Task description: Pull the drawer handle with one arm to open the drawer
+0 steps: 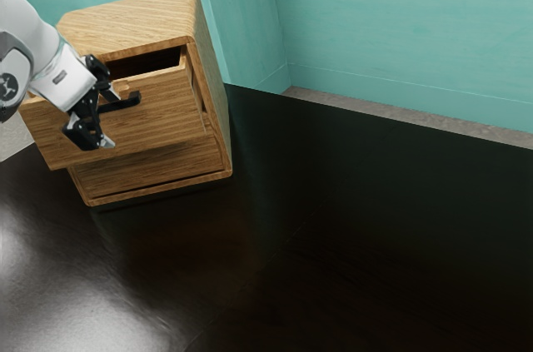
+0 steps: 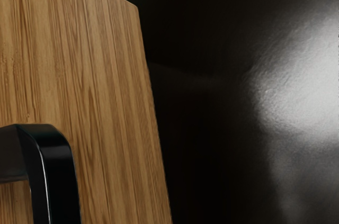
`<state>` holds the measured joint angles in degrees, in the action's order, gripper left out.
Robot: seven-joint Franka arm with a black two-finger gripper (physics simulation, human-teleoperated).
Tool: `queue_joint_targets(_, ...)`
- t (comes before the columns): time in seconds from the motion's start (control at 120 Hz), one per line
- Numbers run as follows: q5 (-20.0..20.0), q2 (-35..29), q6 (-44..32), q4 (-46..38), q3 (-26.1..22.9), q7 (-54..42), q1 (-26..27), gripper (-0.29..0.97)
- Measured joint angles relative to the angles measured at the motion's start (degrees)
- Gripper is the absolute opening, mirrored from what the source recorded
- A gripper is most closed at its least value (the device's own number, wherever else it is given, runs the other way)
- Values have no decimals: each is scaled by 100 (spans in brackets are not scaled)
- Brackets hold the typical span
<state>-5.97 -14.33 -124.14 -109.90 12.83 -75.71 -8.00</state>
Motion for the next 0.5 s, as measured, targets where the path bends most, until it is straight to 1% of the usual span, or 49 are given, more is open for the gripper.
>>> queue_joint_targets(0.075, -1, 29, -48, -85, 0, 4, 0, 69)
queue_joint_targets(0.142, -7, -6, -80, -164, 1, 7, 0, 68)
queue_joint_targets(0.242, -12, -220, -113, -344, -4, 12, 1, 64)
queue_joint_targets(0.392, -16, -511, -144, -663, -20, 18, 1, 68)
queue_joint_targets(0.5, -16, -711, -224, -876, -32, 22, 11, 66)
